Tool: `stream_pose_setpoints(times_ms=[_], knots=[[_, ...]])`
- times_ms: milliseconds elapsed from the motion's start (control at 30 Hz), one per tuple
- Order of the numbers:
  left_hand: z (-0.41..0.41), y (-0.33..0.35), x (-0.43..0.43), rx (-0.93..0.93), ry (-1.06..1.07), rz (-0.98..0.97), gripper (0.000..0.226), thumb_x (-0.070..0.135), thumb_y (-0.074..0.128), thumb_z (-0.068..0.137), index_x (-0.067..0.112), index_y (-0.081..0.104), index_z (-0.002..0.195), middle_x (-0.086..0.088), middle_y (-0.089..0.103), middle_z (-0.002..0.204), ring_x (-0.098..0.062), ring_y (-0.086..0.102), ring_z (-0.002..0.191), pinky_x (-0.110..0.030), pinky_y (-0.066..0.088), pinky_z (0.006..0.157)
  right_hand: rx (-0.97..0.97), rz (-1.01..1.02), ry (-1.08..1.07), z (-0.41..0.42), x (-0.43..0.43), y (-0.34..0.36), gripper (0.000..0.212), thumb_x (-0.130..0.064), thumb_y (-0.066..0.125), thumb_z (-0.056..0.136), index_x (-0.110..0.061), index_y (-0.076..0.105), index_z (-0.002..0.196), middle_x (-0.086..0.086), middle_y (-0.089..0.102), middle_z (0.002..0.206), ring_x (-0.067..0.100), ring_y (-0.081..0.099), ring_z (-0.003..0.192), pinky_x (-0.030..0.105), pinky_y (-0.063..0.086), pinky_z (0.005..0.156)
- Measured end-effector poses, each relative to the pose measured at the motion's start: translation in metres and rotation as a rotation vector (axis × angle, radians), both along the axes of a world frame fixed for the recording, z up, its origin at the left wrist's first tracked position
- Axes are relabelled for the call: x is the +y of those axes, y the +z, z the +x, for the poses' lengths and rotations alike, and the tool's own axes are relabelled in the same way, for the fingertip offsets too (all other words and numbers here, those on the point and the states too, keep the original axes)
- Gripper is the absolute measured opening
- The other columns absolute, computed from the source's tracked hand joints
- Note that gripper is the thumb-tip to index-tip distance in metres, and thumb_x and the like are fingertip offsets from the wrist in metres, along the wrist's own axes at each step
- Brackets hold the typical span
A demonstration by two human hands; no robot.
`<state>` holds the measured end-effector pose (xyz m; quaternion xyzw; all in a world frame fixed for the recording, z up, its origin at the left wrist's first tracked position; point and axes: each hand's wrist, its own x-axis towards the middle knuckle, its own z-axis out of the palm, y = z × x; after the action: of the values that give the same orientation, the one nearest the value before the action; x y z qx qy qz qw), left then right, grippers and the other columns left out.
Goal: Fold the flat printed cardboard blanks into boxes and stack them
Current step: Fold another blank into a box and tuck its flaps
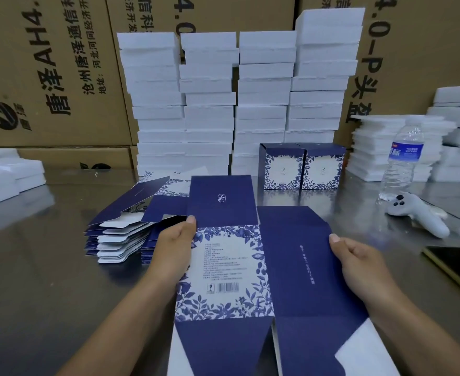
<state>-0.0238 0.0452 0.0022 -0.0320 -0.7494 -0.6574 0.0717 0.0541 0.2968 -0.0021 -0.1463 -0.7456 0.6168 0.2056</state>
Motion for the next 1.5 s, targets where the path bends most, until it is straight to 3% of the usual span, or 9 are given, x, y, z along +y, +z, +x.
stream_pose_setpoints(times_ms=[133,233,500,667,967,1133,1333,1433,1500], knots=[[0.000,-0.001,0.005,-0.096,-0.030,-0.033,0.044,0.048,0.037,0.097,0.019,0.052,0.069,0.012,0.044,0.038,-0.002,0.039,0.035,-0.017,0.031,0.041,0.018,0.040,-0.083,0.000,0.008,0.000,0.052,-0.030,0.046,0.098,0.023,0.047,0.096,0.034,0.051,0.075,0.021,0.045,0.070,0.031,0.034,0.068],[0.003,-0.002,0.008,-0.053,-0.115,-0.048,0.040,0.040,0.040,0.100,0.023,0.065,0.073,0.013,0.069,0.065,-0.002,0.063,0.060,-0.017,0.044,0.059,0.034,0.031,-0.127,-0.001,0.010,0.001,0.052,-0.029,0.046,0.098,0.023,0.045,0.098,0.043,0.052,0.093,0.020,0.044,0.073,0.030,0.033,0.069],[0.007,0.005,0.003,0.128,-0.072,-0.034,0.043,0.029,0.036,0.102,-0.009,0.053,0.092,-0.009,0.052,0.080,-0.017,0.044,0.074,-0.028,0.033,0.066,0.083,-0.099,-0.109,-0.006,0.000,-0.004,0.045,-0.034,0.049,0.096,0.008,0.061,0.082,0.018,0.065,0.069,0.015,0.054,0.061,0.027,0.040,0.060],[0.005,0.003,0.003,0.099,-0.045,-0.011,0.044,0.031,0.037,0.102,-0.009,0.053,0.096,-0.008,0.052,0.082,-0.018,0.043,0.075,-0.030,0.032,0.069,0.053,0.051,-0.099,-0.005,-0.001,-0.001,0.052,-0.029,0.046,0.098,0.022,0.049,0.099,0.037,0.054,0.106,0.052,0.055,0.088,0.041,0.048,0.070],[0.007,0.002,0.010,0.021,-0.130,0.064,0.048,0.042,0.040,0.098,0.044,0.070,0.062,0.022,0.067,0.062,0.006,0.061,0.054,-0.007,0.044,0.048,0.074,0.151,-0.188,-0.002,0.009,0.001,0.052,-0.026,0.041,0.100,0.026,0.047,0.094,0.035,0.049,0.075,0.032,0.039,0.064,0.029,0.023,0.052],[0.003,-0.002,0.008,0.142,-0.065,-0.069,0.037,0.027,0.036,0.102,0.012,0.062,0.080,0.008,0.063,0.072,-0.006,0.055,0.069,-0.016,0.040,0.061,0.106,0.126,-0.186,-0.003,0.007,0.000,0.052,-0.027,0.042,0.099,0.024,0.048,0.096,0.040,0.052,0.083,0.035,0.044,0.063,0.025,0.028,0.046],[0.000,-0.001,0.004,0.159,0.004,-0.016,0.038,0.026,0.036,0.102,0.007,0.064,0.085,0.012,0.065,0.068,0.001,0.056,0.062,-0.011,0.041,0.056,0.128,-0.025,-0.077,-0.005,0.000,-0.001,0.049,-0.028,0.045,0.098,0.019,0.054,0.092,0.023,0.059,0.075,0.025,0.053,0.069,0.030,0.036,0.067],[-0.001,0.000,0.002,0.126,0.020,0.026,0.038,0.027,0.037,0.102,0.018,0.059,0.072,0.022,0.060,0.052,0.009,0.052,0.050,-0.009,0.039,0.049,0.111,0.101,-0.084,-0.005,0.001,-0.002,0.048,-0.023,0.041,0.100,0.023,0.052,0.093,0.040,0.058,0.094,0.049,0.055,0.078,0.029,0.031,0.062],[0.001,0.000,0.004,0.081,-0.017,0.066,0.038,0.029,0.039,0.102,0.019,0.063,0.073,0.018,0.064,0.055,0.005,0.058,0.052,-0.011,0.042,0.048,0.091,0.131,-0.095,-0.004,0.003,-0.002,0.046,-0.021,0.039,0.100,0.022,0.053,0.093,0.039,0.056,0.099,0.035,0.050,0.067,0.029,0.031,0.057]])
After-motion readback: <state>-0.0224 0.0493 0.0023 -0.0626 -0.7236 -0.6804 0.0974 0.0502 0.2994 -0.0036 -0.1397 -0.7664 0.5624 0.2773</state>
